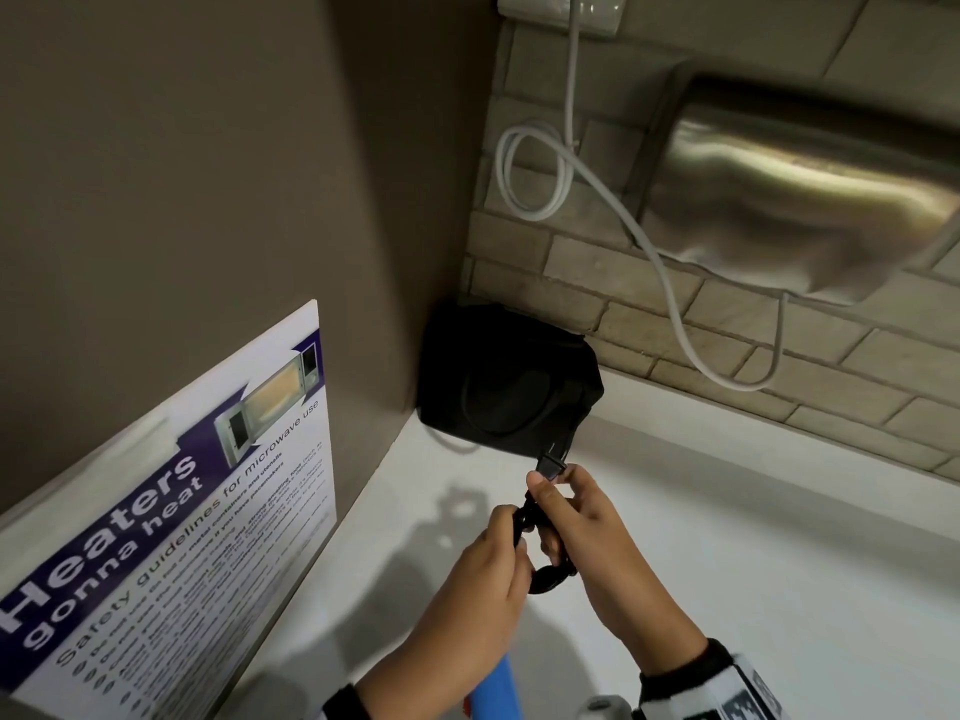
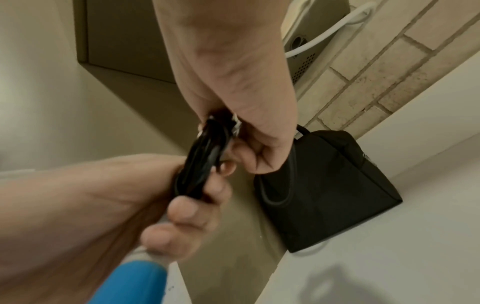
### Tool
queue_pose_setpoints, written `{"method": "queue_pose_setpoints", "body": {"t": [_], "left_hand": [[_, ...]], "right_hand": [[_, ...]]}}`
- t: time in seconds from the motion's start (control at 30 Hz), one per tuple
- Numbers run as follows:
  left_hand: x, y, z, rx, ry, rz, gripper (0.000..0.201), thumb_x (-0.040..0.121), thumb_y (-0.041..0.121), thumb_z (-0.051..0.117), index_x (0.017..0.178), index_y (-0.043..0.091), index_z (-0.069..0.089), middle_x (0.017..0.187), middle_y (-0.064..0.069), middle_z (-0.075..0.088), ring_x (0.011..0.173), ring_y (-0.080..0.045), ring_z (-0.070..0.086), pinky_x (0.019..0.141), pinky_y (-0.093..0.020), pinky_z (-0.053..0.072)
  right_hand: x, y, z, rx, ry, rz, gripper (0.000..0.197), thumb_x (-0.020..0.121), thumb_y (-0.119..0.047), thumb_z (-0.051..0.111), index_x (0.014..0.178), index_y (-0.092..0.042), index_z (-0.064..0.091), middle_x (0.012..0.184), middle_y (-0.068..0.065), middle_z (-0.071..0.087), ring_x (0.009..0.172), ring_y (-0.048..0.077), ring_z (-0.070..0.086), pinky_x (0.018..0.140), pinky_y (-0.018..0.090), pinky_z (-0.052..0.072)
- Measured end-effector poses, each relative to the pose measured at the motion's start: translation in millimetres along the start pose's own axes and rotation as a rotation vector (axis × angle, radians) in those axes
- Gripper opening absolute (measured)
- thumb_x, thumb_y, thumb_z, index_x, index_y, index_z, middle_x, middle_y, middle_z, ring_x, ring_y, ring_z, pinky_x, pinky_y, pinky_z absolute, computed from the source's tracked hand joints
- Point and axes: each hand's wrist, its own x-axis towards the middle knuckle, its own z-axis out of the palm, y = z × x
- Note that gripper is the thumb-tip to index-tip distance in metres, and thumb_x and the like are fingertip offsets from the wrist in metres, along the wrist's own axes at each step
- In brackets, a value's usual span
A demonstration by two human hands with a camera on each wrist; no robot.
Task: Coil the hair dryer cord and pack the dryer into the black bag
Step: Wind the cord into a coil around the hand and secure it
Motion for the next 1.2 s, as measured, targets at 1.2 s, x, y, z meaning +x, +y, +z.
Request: {"method": "queue_pose_setpoints", "body": {"t": [1.2], "left_hand": [[-3.3,2.3,-19.7,-0.305,-0.054,-0.168,0.014,0.098,0.022,0.040,0.098,0.010,0.046,0.050,0.007,0.057,0.043,-0.012,0.045,0.048,-0.023,0.041]], "right_hand": [[-5.9,13.5,-24.7,0.518,-0.265,0.142,0.041,0.086,-0.007,0.062,0.125,-0.014,0.054,0.072,0.008,0.056,0.072,0.021,0.056,0.077,0.036,0.049]]}}
